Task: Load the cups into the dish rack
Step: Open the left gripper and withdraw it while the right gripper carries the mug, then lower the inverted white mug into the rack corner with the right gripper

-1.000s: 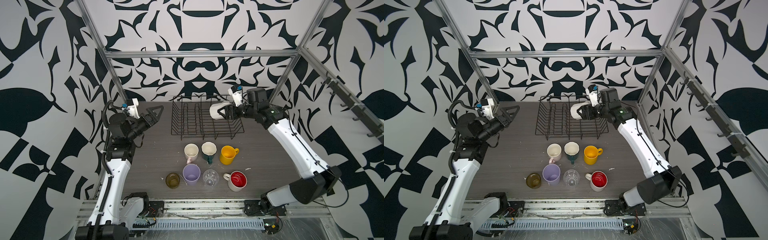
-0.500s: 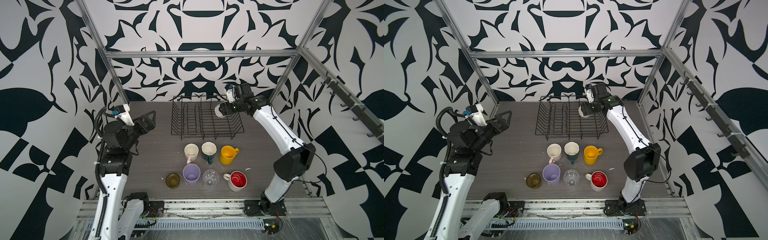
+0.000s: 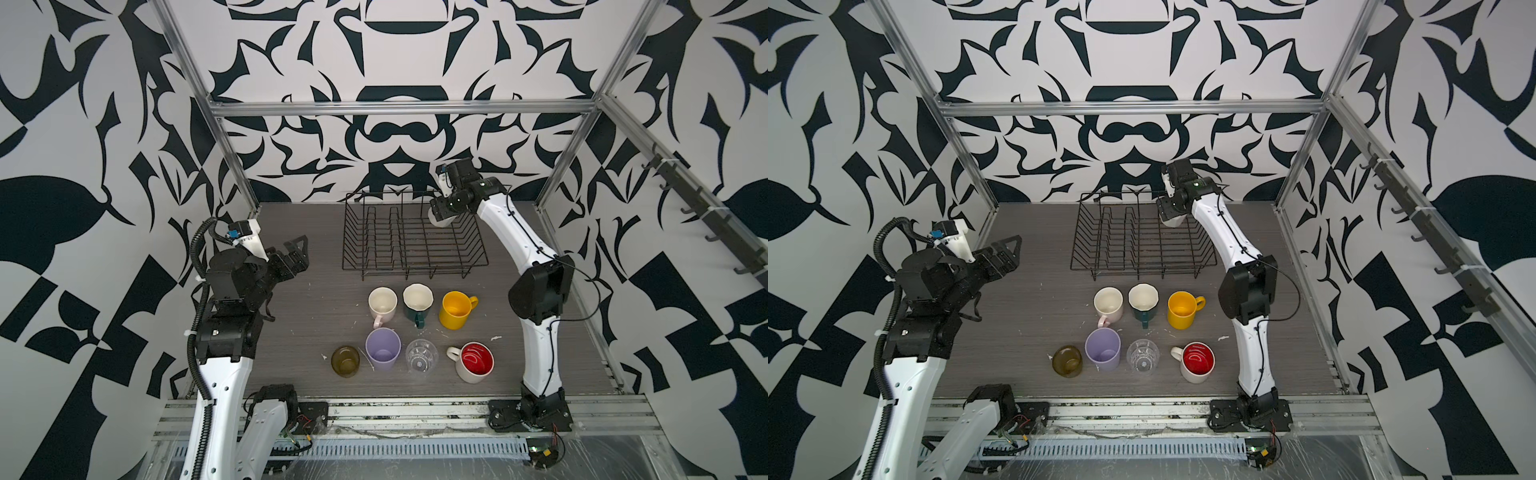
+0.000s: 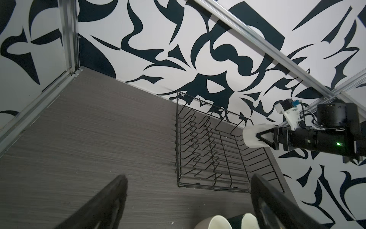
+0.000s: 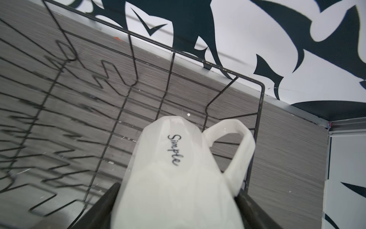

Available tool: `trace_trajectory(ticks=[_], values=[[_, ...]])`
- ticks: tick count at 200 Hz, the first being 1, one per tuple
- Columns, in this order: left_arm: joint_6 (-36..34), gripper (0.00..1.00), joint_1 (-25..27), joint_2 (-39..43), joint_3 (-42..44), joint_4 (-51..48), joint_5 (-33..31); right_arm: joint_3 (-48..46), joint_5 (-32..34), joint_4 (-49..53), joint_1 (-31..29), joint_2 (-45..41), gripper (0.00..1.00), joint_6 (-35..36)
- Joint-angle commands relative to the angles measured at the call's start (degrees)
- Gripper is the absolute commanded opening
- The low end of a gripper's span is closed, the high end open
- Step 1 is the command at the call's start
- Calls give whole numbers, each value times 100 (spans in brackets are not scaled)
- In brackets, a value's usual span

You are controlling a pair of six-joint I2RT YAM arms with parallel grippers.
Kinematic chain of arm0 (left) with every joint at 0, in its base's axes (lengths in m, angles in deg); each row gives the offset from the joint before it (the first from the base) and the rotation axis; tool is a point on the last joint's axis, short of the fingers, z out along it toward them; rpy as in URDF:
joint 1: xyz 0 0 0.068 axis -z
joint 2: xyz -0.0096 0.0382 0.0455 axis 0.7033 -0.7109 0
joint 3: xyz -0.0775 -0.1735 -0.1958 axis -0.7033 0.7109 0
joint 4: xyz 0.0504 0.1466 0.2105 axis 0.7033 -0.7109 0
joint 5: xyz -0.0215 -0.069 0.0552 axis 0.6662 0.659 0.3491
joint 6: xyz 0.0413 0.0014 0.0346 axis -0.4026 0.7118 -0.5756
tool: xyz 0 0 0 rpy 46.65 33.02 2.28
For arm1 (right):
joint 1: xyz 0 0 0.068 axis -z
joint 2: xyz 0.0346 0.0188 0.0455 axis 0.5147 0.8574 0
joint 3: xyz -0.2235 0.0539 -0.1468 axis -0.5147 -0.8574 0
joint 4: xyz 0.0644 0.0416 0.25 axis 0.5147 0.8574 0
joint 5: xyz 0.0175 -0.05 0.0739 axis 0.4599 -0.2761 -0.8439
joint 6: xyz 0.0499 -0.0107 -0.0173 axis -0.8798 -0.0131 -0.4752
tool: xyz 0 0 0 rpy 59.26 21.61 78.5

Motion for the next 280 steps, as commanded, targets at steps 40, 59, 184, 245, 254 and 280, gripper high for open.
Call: trace_trajectory(ticks=[40, 59, 184, 245, 254, 280], values=[[-146, 100, -22, 105, -35, -538, -73, 1187, 426, -60, 218, 570, 0, 183], [-146, 100, -20, 110, -11, -623, -97, 1306, 460, -127, 249, 775, 0, 227], [166, 99, -23, -136, -57, -1103, -190, 1688, 638, -311, 329, 1755, 0, 466], [232, 99, -25, -242, -148, -1221, -211, 1741, 571, -284, 399, 1881, 36, 450], [245, 99, -23, -259, -149, -1216, -190, 1741, 572, -282, 393, 1867, 44, 453], [267, 100, -24, -302, -155, -1208, -137, 1775, 366, -248, 405, 1844, 57, 494]])
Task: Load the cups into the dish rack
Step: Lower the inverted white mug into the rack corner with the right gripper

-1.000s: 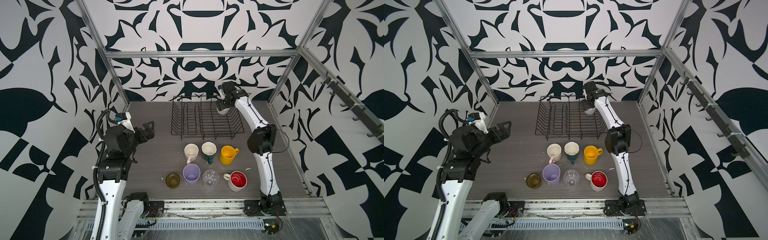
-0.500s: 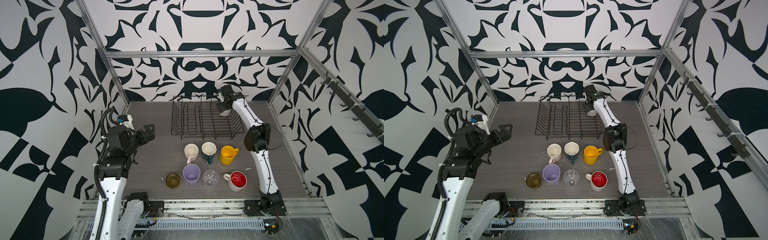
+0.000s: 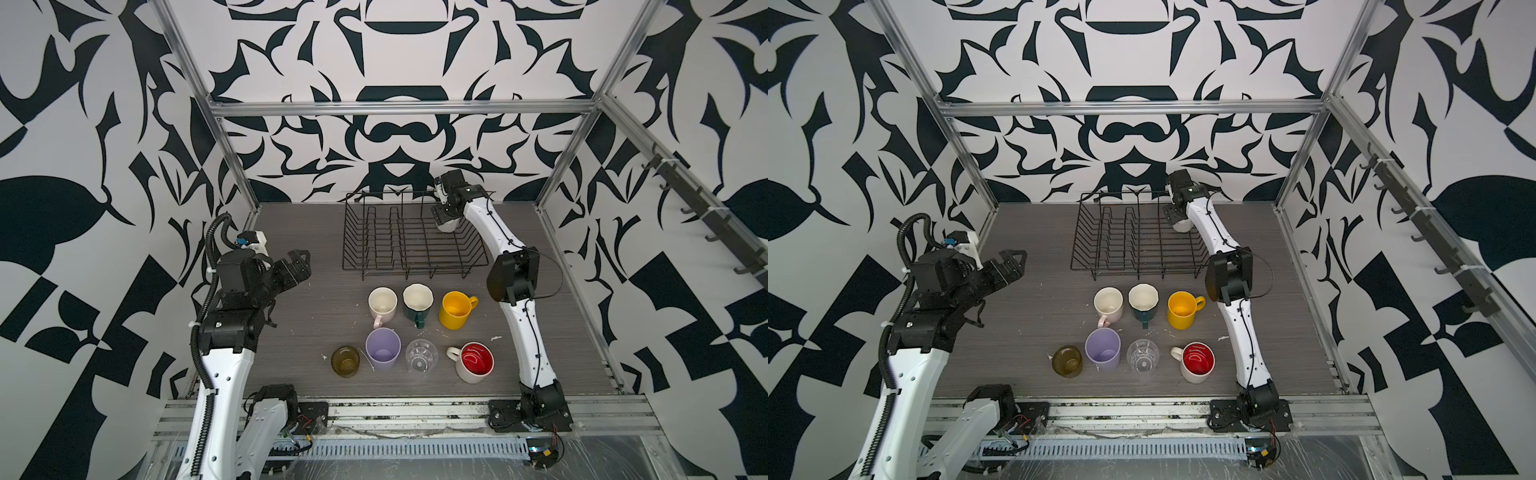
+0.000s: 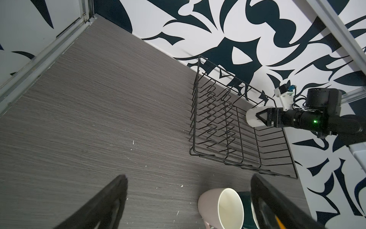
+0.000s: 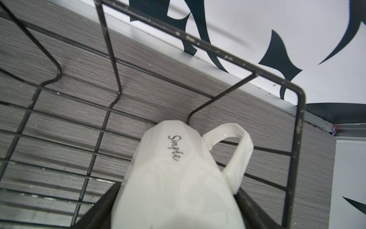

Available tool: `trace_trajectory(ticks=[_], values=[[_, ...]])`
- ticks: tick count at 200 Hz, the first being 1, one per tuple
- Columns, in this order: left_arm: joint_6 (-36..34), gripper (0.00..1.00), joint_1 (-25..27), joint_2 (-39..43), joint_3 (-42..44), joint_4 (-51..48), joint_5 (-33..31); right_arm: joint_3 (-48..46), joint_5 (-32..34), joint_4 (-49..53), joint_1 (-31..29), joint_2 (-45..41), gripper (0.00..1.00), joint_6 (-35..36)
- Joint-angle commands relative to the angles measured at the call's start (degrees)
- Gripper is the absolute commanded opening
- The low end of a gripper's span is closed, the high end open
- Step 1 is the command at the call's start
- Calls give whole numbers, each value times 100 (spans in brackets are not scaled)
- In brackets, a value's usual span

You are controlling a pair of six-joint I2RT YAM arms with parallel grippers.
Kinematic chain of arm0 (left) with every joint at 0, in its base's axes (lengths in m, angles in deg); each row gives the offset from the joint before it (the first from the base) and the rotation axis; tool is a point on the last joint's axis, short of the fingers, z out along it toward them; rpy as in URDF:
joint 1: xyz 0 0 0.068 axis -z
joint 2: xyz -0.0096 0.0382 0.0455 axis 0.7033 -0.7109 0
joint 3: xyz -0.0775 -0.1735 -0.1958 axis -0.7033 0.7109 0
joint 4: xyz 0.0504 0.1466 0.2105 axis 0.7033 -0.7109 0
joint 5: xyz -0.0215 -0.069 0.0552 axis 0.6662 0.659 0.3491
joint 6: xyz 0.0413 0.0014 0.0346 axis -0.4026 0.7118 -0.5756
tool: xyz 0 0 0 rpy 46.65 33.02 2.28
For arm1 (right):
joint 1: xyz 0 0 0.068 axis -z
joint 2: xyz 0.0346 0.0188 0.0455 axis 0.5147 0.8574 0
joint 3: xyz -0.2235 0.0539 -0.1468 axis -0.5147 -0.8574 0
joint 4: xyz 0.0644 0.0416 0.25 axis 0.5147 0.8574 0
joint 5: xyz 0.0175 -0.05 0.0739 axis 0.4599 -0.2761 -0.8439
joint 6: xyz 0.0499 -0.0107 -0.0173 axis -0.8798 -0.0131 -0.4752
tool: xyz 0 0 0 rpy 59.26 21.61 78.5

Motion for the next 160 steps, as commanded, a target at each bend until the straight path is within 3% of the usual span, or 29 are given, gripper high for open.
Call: trace_trajectory(ticks=[1, 61, 97, 160], values=[[51, 100, -20, -27, -152, -195, 26, 285, -115, -175, 44, -135, 57, 86], [105, 99, -20, -35, -200, -288, -83, 272, -184, -214, 50, -233, 78, 89], [140, 99, -21, -4, -206, -322, -122, 267, -214, -185, 50, -230, 81, 89], [198, 100, -25, 34, -229, -379, -195, 300, -215, -218, 59, -302, 99, 124]])
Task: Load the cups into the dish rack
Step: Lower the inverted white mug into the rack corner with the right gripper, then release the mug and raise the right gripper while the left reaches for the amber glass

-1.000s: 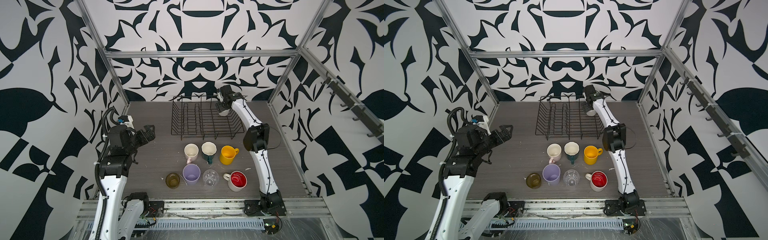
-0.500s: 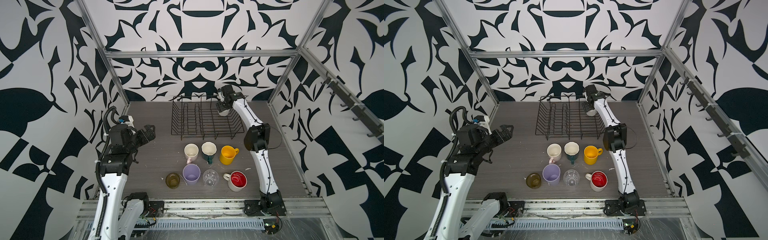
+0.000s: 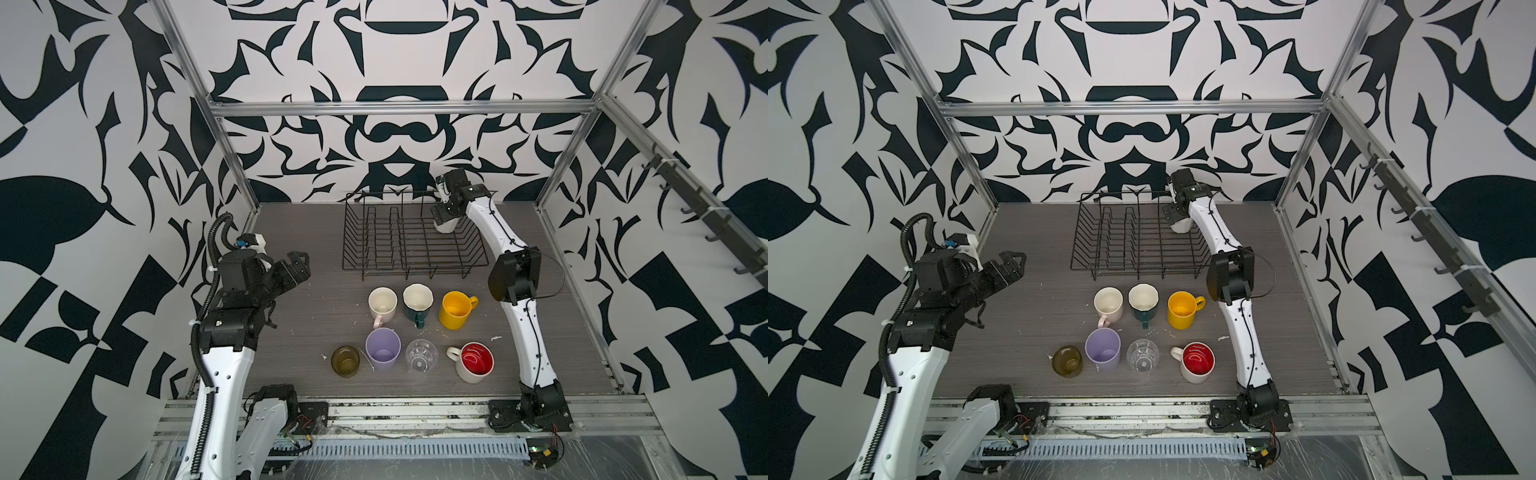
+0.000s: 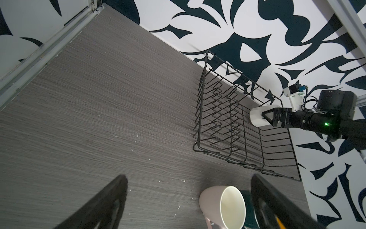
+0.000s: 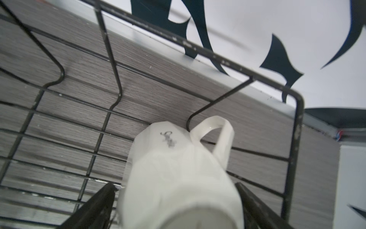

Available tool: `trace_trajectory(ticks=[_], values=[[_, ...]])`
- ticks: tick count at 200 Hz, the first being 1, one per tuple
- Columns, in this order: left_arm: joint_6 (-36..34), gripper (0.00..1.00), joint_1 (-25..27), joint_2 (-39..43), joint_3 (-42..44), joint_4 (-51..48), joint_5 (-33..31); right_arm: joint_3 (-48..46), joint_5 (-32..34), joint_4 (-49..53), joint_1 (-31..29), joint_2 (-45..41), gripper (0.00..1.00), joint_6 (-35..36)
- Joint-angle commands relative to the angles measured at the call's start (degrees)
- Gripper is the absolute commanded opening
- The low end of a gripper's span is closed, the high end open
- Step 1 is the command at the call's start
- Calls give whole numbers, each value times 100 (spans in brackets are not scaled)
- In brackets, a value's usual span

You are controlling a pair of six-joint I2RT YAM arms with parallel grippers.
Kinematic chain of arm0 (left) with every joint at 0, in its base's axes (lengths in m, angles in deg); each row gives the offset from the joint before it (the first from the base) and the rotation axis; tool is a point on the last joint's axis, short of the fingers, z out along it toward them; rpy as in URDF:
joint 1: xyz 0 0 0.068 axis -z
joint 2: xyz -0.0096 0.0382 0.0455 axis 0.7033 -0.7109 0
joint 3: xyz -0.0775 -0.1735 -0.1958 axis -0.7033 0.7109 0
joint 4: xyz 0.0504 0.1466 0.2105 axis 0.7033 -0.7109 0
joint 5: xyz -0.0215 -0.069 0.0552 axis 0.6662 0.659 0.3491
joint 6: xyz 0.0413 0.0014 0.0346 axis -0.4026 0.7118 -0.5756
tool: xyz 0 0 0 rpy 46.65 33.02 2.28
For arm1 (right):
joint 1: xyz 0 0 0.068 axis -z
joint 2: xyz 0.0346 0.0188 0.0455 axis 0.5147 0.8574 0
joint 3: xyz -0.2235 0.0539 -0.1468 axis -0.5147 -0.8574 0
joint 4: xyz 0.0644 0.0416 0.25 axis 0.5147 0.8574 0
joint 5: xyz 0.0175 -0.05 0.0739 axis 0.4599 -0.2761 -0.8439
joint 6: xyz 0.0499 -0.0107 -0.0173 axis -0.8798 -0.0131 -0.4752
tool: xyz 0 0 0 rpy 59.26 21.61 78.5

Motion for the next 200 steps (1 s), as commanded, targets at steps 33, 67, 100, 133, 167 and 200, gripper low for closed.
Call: trace_trajectory(ticks=[33, 67, 100, 133, 167, 200], values=[[106, 100, -23, 86, -189, -238, -76, 258, -109, -175, 34, -408, 99, -58], [209, 100, -25, 103, -170, -631, 2, -22, -450, -297, 34, -871, 99, -327], [378, 96, -24, 199, -51, -1393, 321, -1177, -841, -831, 26, -1804, 99, -718], [405, 88, -26, 192, 28, -2271, 783, -2687, -1251, -1492, 12, -2876, 99, -1243], [448, 78, -15, 307, 193, -3024, 1333, -3959, -1471, -1977, -1, -3790, 99, -1524], [452, 74, 52, 598, 532, -3353, 1519, -4864, -1514, -2259, -9, -4455, 99, -1680]])
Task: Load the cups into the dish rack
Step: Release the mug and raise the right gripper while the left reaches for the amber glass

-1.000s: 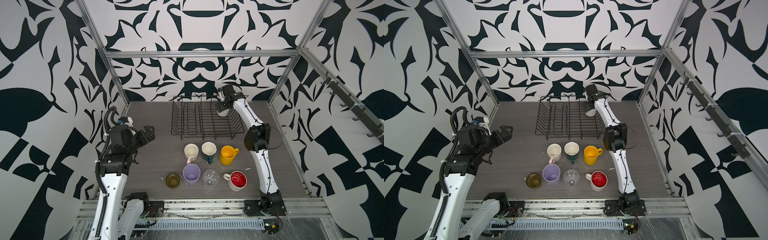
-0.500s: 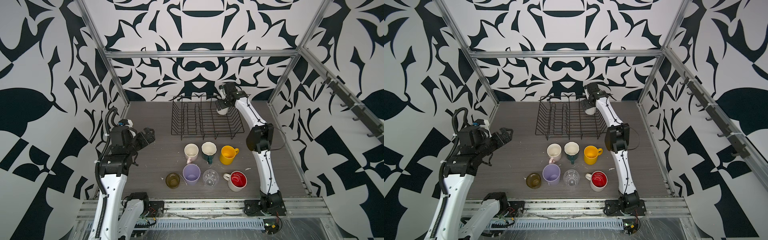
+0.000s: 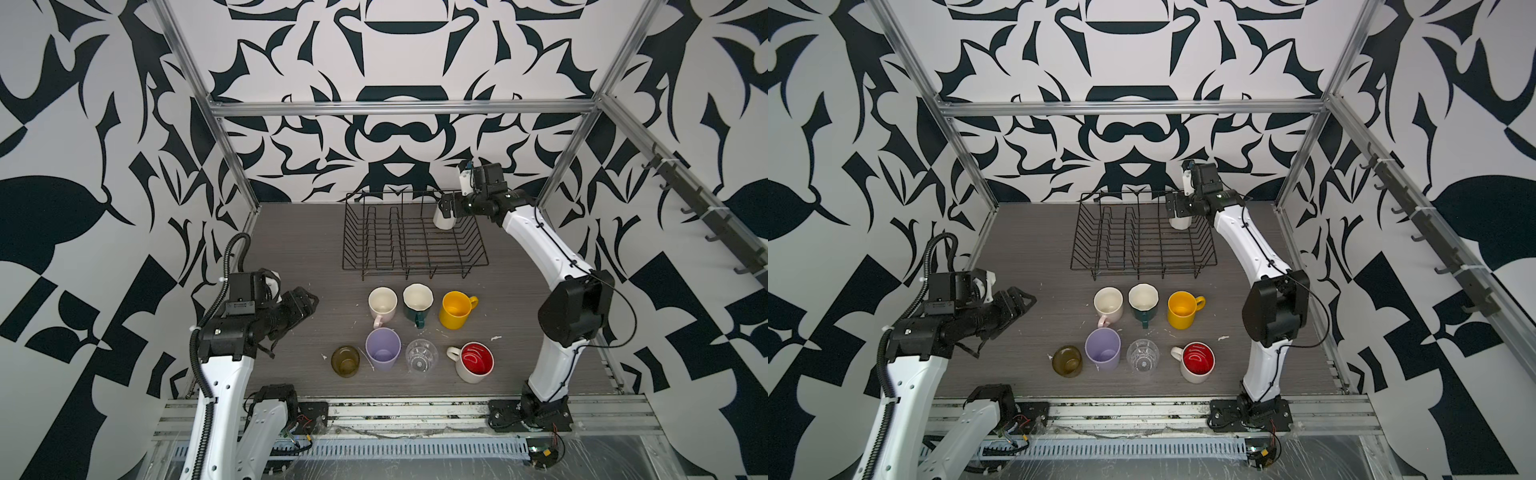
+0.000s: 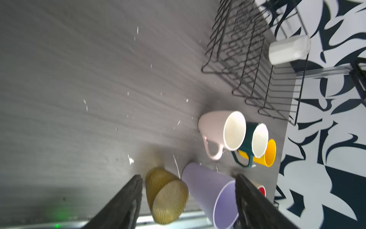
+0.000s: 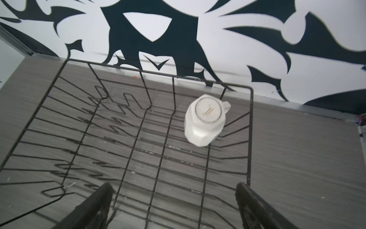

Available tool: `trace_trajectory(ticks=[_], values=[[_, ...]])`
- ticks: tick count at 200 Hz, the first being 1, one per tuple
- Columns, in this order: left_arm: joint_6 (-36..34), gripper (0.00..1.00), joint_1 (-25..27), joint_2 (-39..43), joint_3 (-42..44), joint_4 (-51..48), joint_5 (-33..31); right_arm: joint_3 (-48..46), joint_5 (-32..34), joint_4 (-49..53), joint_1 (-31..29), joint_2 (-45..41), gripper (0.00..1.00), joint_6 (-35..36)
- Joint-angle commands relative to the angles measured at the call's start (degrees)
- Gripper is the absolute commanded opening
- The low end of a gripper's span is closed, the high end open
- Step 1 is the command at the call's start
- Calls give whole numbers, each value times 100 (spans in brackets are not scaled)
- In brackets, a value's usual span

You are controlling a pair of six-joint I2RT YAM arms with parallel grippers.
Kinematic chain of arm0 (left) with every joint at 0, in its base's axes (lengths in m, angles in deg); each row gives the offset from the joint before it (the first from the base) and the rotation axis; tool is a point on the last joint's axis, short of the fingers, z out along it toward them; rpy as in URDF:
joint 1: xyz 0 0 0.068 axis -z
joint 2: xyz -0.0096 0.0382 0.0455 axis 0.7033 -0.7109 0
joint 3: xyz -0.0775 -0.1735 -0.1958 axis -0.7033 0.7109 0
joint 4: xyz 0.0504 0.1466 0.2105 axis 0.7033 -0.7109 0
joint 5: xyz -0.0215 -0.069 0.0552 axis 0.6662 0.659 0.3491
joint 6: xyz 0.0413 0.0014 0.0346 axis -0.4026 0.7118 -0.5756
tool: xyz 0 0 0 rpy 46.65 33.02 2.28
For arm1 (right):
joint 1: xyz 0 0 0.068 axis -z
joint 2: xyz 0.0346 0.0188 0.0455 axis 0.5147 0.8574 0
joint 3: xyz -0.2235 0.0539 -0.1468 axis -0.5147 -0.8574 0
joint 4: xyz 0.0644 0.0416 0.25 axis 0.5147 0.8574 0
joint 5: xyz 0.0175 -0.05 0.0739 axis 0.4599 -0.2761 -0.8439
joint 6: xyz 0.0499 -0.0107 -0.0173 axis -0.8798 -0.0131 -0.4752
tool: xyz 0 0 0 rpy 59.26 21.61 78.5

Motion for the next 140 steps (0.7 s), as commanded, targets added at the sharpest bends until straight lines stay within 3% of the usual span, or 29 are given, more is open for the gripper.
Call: trace_trajectory(ticks=[1, 75, 140], values=[[37, 74, 50, 224, 283, -744, 373, -498, -164, -471, -27, -469, 99, -283], [573, 71, 819, 522, 1227, -376, 258, -1589, -184, -715, -27, -1284, 98, -499], [949, 68, 1312, 508, 1286, -366, -93, -1968, -198, -745, -36, -1704, 98, -544]])
